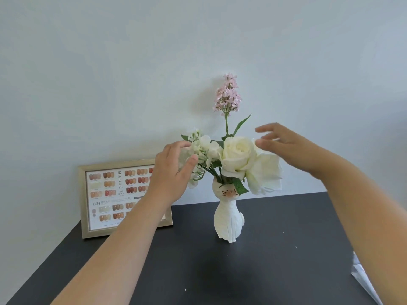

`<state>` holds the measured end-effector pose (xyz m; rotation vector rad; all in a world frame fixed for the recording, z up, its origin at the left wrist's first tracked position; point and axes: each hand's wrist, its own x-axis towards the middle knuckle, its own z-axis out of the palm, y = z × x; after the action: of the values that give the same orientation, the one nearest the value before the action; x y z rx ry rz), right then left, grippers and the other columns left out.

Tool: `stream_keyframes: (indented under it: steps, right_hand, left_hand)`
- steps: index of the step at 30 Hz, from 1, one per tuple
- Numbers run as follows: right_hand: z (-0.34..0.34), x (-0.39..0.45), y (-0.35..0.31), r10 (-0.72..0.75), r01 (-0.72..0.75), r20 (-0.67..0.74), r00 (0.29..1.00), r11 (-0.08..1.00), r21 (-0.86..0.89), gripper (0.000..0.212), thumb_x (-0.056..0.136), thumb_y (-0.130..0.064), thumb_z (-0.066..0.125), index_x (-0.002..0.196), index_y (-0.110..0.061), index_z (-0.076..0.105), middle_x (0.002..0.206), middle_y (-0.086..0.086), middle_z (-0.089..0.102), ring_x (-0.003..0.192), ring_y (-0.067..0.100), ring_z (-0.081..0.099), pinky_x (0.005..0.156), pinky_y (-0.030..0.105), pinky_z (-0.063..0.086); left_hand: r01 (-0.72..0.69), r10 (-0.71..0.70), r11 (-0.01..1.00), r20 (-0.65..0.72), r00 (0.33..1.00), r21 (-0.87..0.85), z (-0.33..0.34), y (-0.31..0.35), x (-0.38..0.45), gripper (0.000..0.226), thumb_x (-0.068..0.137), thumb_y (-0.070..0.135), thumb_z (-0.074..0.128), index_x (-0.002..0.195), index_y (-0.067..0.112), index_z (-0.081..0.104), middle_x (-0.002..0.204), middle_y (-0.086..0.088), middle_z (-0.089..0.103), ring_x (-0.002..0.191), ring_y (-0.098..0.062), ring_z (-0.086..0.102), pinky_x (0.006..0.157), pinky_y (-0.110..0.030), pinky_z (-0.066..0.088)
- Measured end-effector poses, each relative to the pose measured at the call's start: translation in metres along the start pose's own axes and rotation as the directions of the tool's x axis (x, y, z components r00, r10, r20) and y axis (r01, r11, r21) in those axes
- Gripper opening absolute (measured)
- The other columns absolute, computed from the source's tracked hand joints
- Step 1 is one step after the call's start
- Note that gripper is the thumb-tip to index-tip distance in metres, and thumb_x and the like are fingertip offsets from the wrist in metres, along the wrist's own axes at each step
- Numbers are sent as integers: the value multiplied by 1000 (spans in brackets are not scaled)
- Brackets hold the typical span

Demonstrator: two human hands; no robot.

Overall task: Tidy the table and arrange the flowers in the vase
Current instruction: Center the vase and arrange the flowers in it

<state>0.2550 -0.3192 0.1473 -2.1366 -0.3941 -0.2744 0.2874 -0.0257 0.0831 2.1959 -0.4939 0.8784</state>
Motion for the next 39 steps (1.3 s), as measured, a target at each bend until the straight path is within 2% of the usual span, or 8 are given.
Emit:
stream_keyframes:
  steps: [5,8,13,19,28,32,35,39]
  right_hand:
    - [28,-36,45,37,-36,-55,998,999,15,75,65,-57,79,127,-56,38,135,-11,44,116,5,50,88,27,42]
    - [52,-37,52,-37,38,-214,976,999,2,65,73,-41,79,124,-51,40,122,-9,53,100,3,57,73,15,44]
    - [63,-25,44,-58,94,-330,942,991,92,44,78,-34,76,111,-47,51,115,-9,59,103,14,59,82,28,48]
    - [77,-25,34,-150,148,-310,939,989,-27,35,79,-35,75,100,-51,52,107,-19,55,94,-2,55,68,5,41]
    - [65,-37,26,-266,225,-295,918,960,-166,33,78,-64,51,104,-44,53,73,-15,61,59,2,55,56,18,39]
    - [38,-7,32,26,52,-549,835,991,127,16,85,-49,45,96,-43,54,82,-5,65,72,12,60,60,25,43]
    - [25,19,45,285,-214,-306,908,945,246,39,88,-42,56,125,-34,46,112,3,60,96,22,60,75,35,48]
    - [24,34,49,346,-284,-96,933,874,393,39,86,-30,67,122,-30,53,103,7,69,77,25,66,59,33,52]
  left_hand:
    - [-69,73,997,109,991,-42,10,11,3,52,98,53,40,145,31,42,148,7,47,138,-16,38,113,-46,30]
    - [-55,65,995,122,990,-85,21,22,4,53,99,53,41,147,31,39,152,7,41,141,-11,31,116,-43,27]
    - [-6,21,996,158,987,-92,33,34,-2,56,92,65,38,145,46,35,156,-1,31,147,-18,19,117,-42,20]
    - [94,-86,995,206,975,-30,32,27,-3,52,91,66,42,141,53,36,159,-3,19,148,-25,10,114,-47,17]
    - [135,-132,991,193,972,-2,28,22,-2,54,94,64,38,143,44,40,158,-2,25,146,-25,18,114,-46,20]
    - [129,-113,988,176,978,-83,24,26,-4,43,94,63,40,134,51,47,157,0,26,147,-21,17,113,-41,20]
    - [75,-64,992,113,992,-97,19,30,-1,47,92,65,36,134,50,48,155,3,32,146,-15,18,117,-46,19]
    - [73,-65,994,90,994,-81,16,25,9,52,97,60,38,145,42,38,156,5,36,147,-14,21,118,-47,19]
